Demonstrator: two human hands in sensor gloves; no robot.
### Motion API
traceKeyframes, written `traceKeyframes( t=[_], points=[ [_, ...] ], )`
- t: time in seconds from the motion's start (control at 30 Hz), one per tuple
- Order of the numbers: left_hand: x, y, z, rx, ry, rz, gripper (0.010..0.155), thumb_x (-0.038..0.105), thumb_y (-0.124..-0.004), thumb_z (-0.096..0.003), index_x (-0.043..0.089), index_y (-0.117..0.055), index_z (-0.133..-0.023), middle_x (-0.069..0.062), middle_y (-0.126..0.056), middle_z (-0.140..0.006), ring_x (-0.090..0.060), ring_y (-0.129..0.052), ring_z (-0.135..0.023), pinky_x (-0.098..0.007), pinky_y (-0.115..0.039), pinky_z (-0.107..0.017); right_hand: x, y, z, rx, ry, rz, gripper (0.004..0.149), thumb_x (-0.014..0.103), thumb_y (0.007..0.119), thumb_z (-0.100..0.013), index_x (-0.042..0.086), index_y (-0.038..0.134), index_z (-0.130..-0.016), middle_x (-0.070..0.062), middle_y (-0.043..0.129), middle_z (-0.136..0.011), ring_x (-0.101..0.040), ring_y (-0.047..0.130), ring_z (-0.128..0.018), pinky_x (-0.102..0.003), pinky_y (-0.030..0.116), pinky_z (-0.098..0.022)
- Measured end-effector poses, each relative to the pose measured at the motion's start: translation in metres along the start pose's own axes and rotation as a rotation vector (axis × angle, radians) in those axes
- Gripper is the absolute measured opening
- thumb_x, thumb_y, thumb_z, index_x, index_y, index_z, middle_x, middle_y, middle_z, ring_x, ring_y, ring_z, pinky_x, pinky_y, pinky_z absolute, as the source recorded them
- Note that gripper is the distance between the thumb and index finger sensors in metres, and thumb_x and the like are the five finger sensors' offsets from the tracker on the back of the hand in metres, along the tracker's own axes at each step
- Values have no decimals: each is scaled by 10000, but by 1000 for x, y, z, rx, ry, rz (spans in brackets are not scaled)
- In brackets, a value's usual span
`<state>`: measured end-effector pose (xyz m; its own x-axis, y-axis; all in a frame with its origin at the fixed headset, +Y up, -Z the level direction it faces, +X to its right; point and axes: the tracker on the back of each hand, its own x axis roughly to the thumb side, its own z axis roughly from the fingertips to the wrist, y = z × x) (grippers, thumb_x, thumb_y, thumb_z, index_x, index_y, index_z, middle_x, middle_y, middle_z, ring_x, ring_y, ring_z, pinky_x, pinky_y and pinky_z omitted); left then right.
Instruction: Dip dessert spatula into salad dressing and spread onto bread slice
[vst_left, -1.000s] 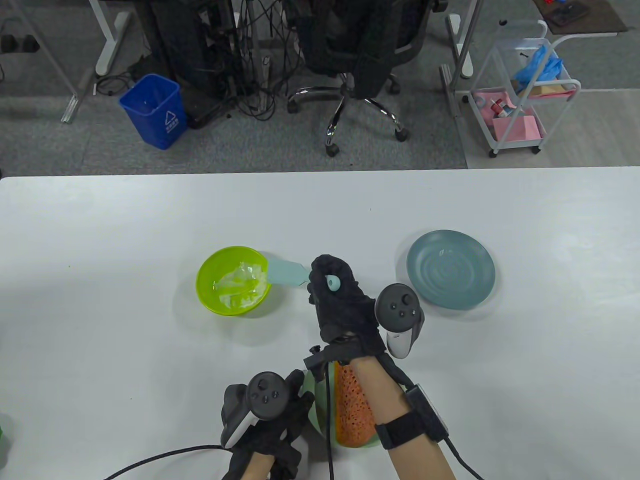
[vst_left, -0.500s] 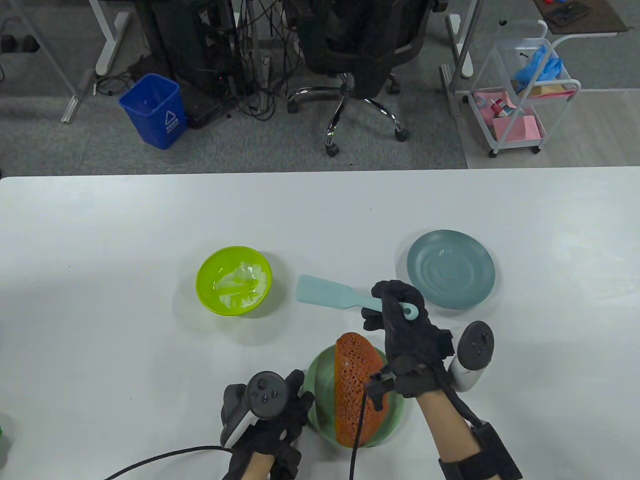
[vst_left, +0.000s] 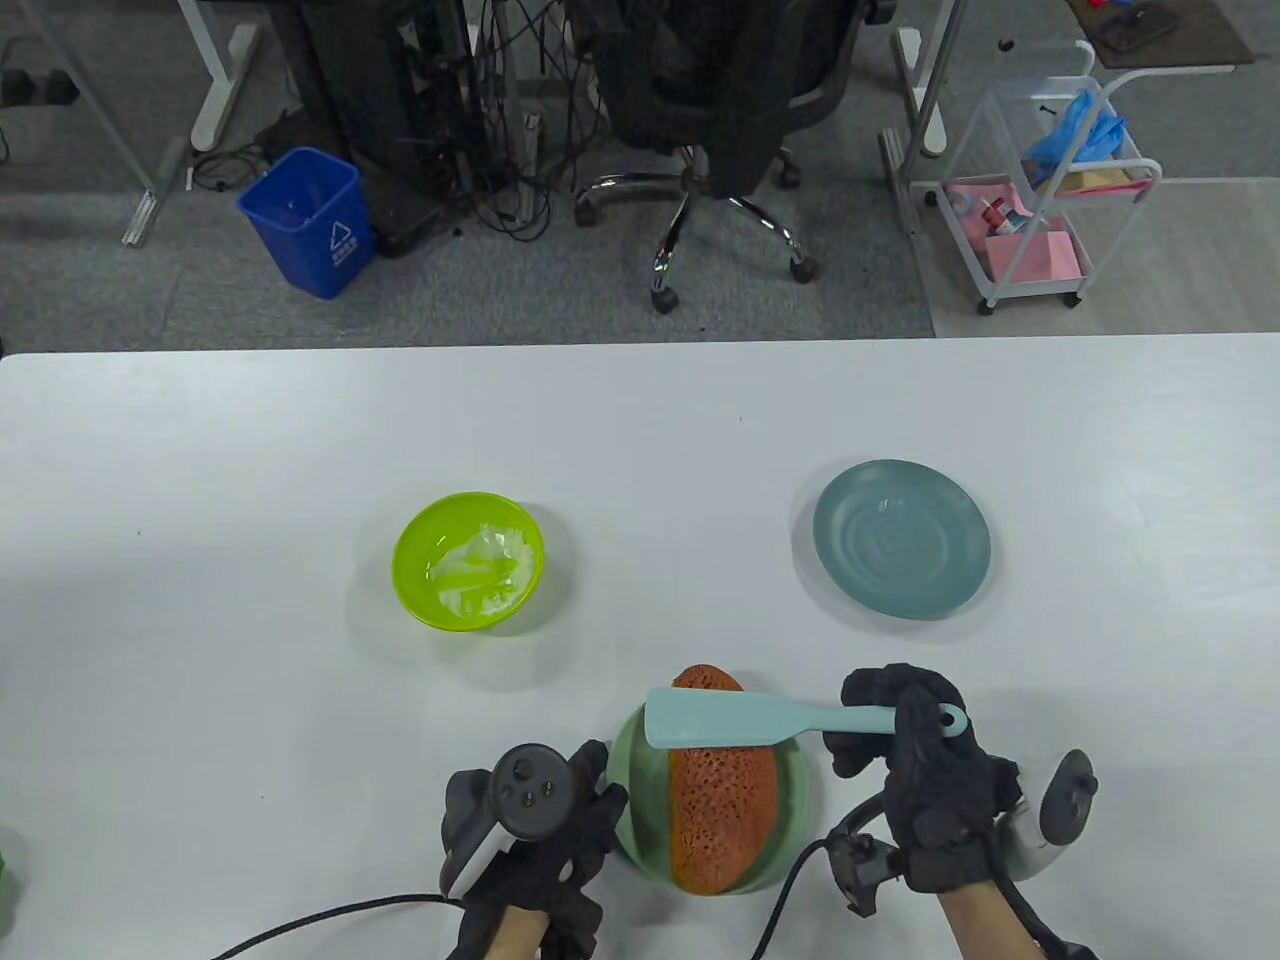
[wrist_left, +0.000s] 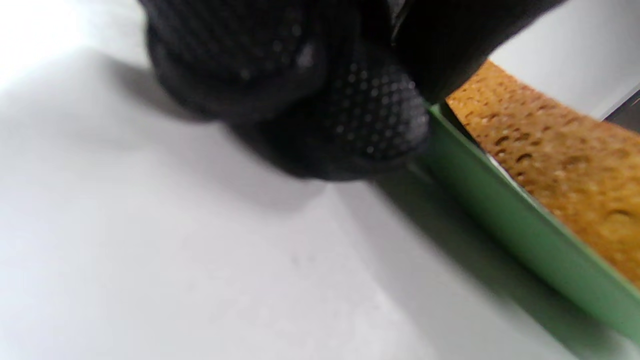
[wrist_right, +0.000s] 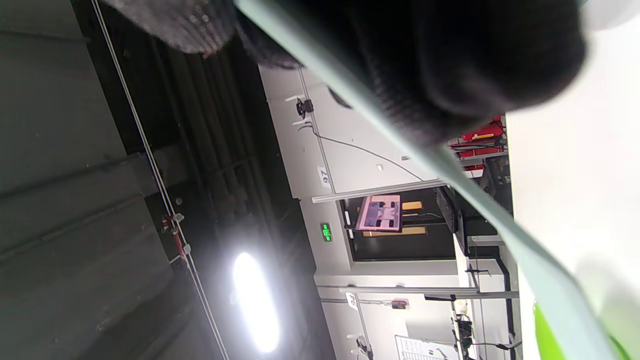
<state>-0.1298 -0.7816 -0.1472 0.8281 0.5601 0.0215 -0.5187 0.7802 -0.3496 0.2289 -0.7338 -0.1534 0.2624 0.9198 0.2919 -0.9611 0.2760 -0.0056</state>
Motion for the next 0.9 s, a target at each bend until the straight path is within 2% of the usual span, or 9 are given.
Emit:
traceKeyframes(
  t=[0.3, 0.9],
  points=[
    [0, 0, 0, -2, 1, -2, 586, 400, -796, -603, 46, -695, -1059, 23, -1019, -582, -85, -1106, -290, -254, -972, -235, -24, -22, 10, -74, 40, -57, 422, 460, 692, -592, 113, 747, -826, -251, 788, -771, -504, 917, -372, -441, 857, -193],
    [0, 0, 0, -2, 2, -4, 589, 399, -797, -603, 43, -693, -1060, 21, -1018, -583, -88, -1106, -292, -256, -972, -238, -30, -25, 16, -139, 69, -7, 402, 442, 713, -589, 115, 745, -820, -243, 777, -784, -519, 903, -395, -462, 844, -212]
  ],
)
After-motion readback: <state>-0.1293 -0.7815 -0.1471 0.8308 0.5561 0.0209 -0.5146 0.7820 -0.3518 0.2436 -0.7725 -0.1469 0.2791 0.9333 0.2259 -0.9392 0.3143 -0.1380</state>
